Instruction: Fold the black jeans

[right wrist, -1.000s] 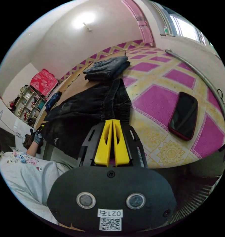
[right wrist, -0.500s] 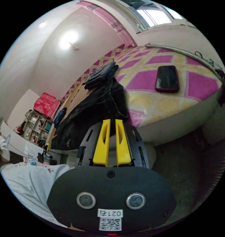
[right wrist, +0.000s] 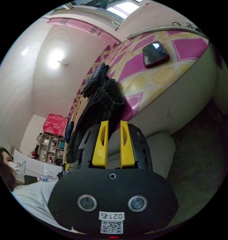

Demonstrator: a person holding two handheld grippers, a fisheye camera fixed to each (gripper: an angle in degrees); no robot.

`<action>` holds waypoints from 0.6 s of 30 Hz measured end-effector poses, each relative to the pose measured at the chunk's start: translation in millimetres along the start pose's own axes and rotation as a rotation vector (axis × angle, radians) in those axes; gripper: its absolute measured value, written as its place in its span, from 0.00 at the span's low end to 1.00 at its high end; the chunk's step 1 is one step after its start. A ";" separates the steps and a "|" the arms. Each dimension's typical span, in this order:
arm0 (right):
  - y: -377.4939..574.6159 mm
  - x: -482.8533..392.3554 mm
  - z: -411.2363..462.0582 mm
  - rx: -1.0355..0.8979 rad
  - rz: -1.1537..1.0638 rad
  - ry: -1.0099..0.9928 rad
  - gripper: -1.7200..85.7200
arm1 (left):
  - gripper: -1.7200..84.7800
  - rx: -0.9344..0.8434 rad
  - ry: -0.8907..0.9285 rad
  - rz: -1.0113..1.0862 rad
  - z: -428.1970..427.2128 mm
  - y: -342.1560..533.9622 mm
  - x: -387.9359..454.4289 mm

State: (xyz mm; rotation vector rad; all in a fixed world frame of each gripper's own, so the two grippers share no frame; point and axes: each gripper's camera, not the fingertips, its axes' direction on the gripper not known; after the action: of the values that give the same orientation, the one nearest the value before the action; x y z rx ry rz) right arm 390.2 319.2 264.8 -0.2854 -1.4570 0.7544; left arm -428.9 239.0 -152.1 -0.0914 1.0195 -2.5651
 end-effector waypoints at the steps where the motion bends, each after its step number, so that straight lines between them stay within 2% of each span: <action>1: -0.5 3.3 1.0 -0.003 0.012 -0.021 0.11 | 0.13 0.001 0.011 -0.010 -1.6 -2.9 -3.3; 5: -1.8 24.7 -0.3 0.018 0.087 -0.151 0.11 | 0.13 -0.007 0.077 -0.074 -10.7 -10.6 -19.8; 18: -18.1 31.6 30.0 -0.054 0.096 -0.212 0.11 | 0.12 -0.093 0.166 -0.062 -0.6 -21.7 -30.1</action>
State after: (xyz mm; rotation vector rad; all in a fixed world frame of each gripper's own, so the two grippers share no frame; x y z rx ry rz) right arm 364.7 317.3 304.6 -0.3262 -1.6753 0.8434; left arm -408.1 265.0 -135.6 0.0673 1.2151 -2.6158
